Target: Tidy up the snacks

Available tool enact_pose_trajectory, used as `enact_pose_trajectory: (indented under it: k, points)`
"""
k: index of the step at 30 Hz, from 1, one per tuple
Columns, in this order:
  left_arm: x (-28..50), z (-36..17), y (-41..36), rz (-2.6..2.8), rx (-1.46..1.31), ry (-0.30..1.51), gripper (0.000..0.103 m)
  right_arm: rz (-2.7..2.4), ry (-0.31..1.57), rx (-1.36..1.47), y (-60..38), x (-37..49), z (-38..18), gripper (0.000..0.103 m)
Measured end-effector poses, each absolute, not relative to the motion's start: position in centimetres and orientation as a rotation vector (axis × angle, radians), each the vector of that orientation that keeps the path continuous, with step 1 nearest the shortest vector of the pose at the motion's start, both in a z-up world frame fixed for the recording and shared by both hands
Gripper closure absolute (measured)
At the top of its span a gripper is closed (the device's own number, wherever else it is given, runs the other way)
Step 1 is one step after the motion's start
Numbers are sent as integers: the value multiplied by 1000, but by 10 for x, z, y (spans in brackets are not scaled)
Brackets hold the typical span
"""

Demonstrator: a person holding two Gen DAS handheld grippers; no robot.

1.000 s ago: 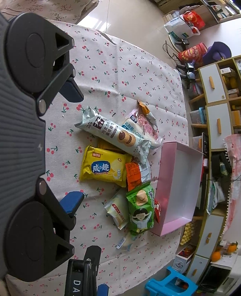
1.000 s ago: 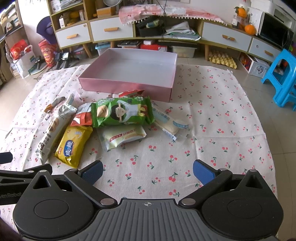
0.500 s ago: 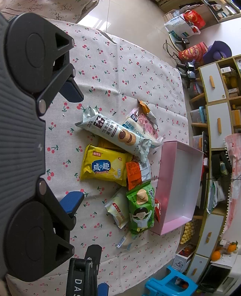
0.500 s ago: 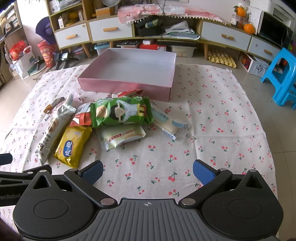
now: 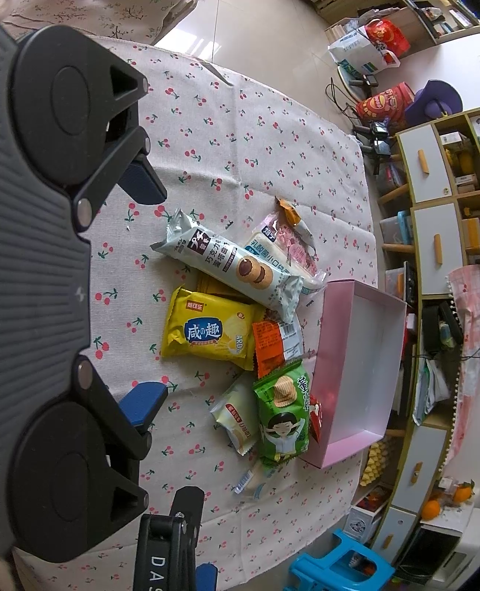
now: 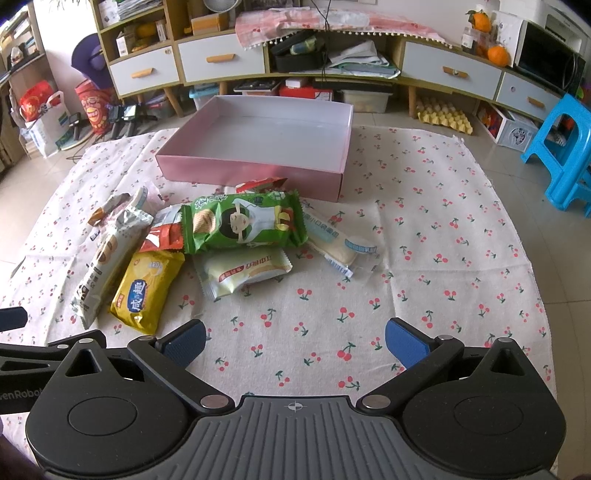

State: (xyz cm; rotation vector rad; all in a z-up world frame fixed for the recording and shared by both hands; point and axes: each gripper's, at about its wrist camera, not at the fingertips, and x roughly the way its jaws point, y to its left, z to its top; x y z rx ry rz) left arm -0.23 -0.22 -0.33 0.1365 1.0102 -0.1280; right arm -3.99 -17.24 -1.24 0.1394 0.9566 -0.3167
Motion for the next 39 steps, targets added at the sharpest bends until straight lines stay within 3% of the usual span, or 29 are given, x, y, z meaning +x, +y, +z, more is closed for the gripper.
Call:
enact_pose_trajectory:
  k: [39]
  points:
    - [13, 9, 15, -154, 70, 973, 1, -241, 991, 154, -180, -26, -4, 0]
